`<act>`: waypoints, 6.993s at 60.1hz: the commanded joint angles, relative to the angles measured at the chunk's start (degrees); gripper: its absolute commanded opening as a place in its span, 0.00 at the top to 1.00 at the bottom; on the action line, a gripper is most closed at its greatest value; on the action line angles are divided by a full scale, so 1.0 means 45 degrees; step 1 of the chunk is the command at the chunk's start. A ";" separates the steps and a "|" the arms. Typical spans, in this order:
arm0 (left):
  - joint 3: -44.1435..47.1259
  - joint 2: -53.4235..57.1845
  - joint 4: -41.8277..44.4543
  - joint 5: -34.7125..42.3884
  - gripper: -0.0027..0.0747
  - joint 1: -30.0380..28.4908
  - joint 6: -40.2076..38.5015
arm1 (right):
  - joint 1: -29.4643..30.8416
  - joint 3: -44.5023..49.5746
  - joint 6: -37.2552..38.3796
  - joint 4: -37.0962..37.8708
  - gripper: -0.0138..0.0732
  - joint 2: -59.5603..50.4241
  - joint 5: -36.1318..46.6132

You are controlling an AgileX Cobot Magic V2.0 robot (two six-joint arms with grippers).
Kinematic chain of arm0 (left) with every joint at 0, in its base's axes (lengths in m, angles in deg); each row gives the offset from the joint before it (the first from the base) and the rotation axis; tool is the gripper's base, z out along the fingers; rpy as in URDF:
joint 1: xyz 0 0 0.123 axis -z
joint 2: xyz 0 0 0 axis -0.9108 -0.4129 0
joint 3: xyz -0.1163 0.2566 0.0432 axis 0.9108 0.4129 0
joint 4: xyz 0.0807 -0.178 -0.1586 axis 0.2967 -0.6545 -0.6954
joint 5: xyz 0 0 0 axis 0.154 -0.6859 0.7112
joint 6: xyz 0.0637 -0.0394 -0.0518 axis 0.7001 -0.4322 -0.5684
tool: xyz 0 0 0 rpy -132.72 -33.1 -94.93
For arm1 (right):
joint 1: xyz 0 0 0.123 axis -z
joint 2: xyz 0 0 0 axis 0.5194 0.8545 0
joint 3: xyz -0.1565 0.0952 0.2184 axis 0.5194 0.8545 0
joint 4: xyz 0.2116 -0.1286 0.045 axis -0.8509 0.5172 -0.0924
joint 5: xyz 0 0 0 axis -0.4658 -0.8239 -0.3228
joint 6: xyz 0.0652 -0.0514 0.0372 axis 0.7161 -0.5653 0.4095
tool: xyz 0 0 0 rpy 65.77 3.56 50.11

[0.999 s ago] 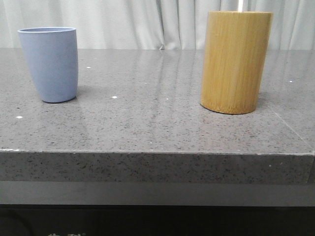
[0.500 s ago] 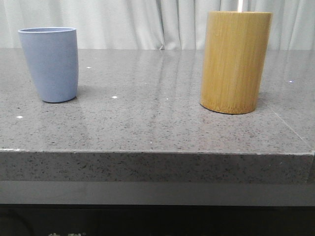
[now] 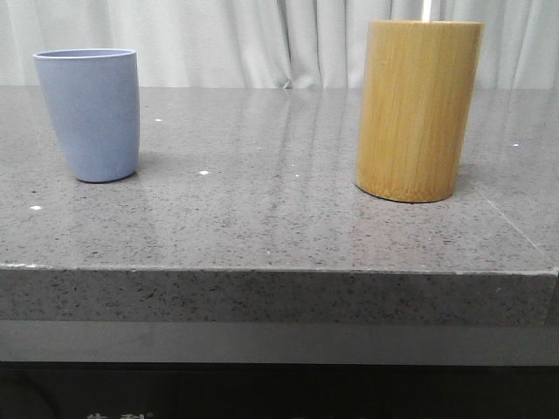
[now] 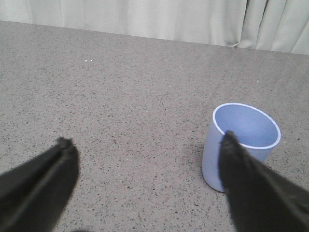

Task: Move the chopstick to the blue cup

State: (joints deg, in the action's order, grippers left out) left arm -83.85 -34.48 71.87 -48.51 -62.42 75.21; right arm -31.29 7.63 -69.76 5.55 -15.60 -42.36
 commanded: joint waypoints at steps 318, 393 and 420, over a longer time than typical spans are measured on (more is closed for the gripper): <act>-0.6147 -0.6256 0.0948 -0.6054 0.99 0.0773 0.0619 | 0.0042 -0.0454 -0.0063 -0.0171 0.20 0.0125 0.0538; 0.2233 0.6352 0.0291 -0.0441 0.99 0.0773 0.0619 | -0.4152 -0.4804 -0.0063 -0.0604 0.20 0.8596 0.3767; 0.2233 0.6352 0.0291 -0.0441 0.99 0.0773 0.0619 | -0.4207 -0.7603 -0.0063 -0.0642 0.32 1.2070 0.3718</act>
State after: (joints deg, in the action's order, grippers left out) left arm -72.50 -5.33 74.02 -55.30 -58.89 78.48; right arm -50.33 -24.16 -69.76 3.02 40.46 -29.82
